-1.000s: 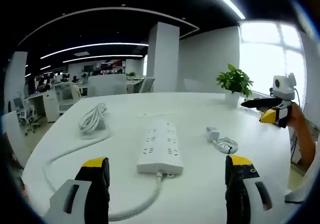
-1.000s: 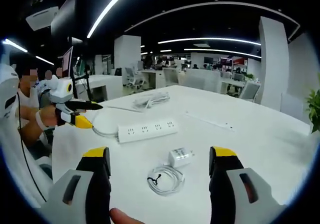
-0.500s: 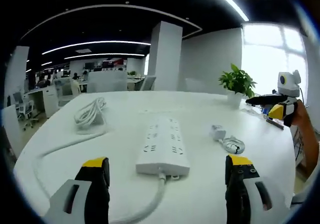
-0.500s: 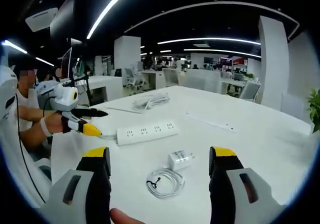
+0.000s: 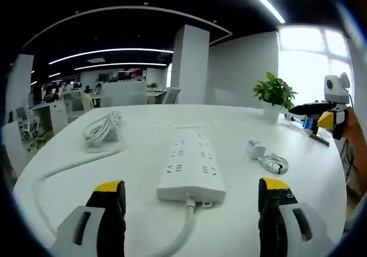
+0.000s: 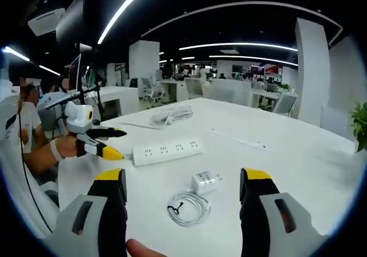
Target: Straighten the power strip on the desk, plug the charger into it
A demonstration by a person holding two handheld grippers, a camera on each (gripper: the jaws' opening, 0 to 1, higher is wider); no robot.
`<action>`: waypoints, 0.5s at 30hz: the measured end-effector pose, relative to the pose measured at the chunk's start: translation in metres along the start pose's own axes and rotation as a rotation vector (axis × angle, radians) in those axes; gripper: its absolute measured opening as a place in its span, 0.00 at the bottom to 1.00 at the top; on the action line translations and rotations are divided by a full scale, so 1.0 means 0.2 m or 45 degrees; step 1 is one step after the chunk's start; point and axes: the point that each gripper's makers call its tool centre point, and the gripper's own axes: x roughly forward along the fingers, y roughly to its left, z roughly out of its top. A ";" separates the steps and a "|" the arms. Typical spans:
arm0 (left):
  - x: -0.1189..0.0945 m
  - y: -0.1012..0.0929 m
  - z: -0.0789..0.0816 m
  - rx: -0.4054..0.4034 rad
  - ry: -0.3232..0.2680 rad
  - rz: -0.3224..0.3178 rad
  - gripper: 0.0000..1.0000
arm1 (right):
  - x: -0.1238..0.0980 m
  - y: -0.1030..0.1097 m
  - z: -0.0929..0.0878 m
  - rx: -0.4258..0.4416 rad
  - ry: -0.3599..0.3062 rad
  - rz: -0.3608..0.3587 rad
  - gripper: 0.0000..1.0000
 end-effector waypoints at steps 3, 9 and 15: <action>0.02 0.02 -0.03 -0.015 0.006 -0.001 0.96 | -0.01 0.01 0.01 -0.008 0.001 0.002 0.79; 0.07 0.03 -0.02 0.029 -0.025 0.008 0.96 | -0.03 0.01 0.02 -0.013 0.003 -0.008 0.79; 0.14 -0.02 -0.02 0.020 -0.036 -0.026 0.95 | -0.03 0.02 0.03 -0.014 0.001 -0.009 0.79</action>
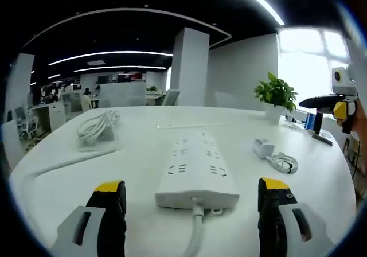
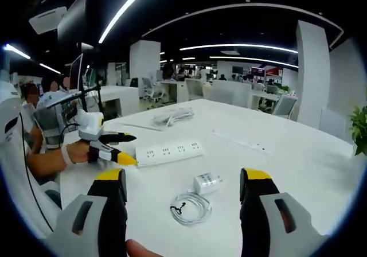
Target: Straighten the power strip on the desk, plug the charger into it
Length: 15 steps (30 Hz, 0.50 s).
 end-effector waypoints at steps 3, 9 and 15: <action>0.03 -0.02 0.00 0.036 0.013 -0.005 0.92 | 0.00 0.00 0.00 0.003 0.003 0.001 0.79; 0.07 -0.04 -0.03 0.071 0.067 -0.002 0.86 | 0.01 0.00 0.00 0.006 0.000 0.004 0.80; 0.08 -0.04 -0.07 0.071 0.120 0.004 0.82 | 0.03 0.01 -0.01 0.009 0.009 0.019 0.80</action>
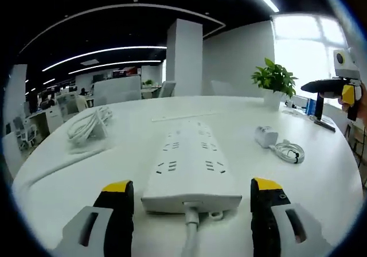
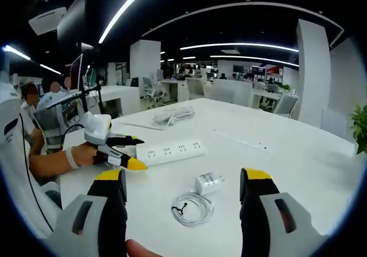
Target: Straighten the power strip on the desk, plug the charger into it
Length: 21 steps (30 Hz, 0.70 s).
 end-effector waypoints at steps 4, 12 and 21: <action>0.00 -0.01 -0.01 0.021 0.001 0.004 0.78 | 0.01 0.01 0.00 0.000 0.002 0.013 0.80; 0.01 0.00 -0.01 0.037 0.000 0.017 0.74 | 0.06 0.06 -0.01 -0.006 0.012 0.061 0.80; 0.01 0.00 -0.01 0.017 -0.003 0.014 0.72 | 0.15 0.10 0.03 -0.125 0.054 0.154 0.81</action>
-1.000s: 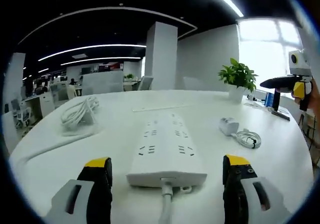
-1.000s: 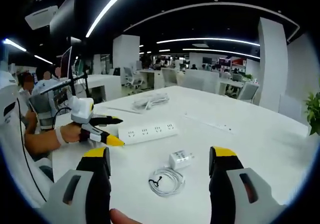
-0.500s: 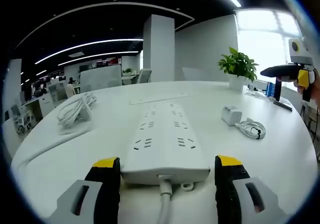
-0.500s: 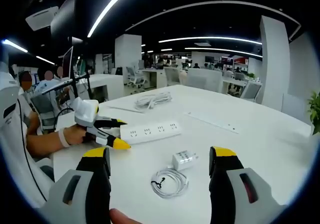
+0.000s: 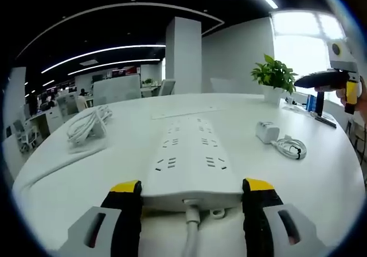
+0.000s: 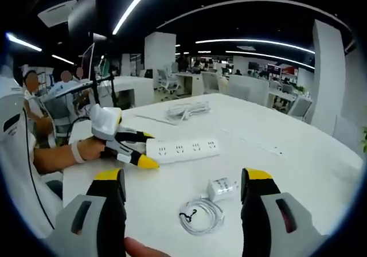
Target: Straighten the power strip on the desk, plug the charger into it
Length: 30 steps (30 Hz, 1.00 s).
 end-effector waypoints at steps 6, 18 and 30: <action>0.00 0.00 0.00 0.001 -0.006 0.007 0.72 | 0.08 0.02 0.03 -0.120 0.032 0.079 0.82; 0.00 0.01 0.00 0.009 -0.004 0.013 0.72 | 0.26 -0.04 0.01 -0.150 0.126 0.223 0.80; 0.00 0.01 -0.01 0.043 0.012 0.035 0.72 | 0.46 -0.14 -0.04 -0.209 0.238 0.309 0.79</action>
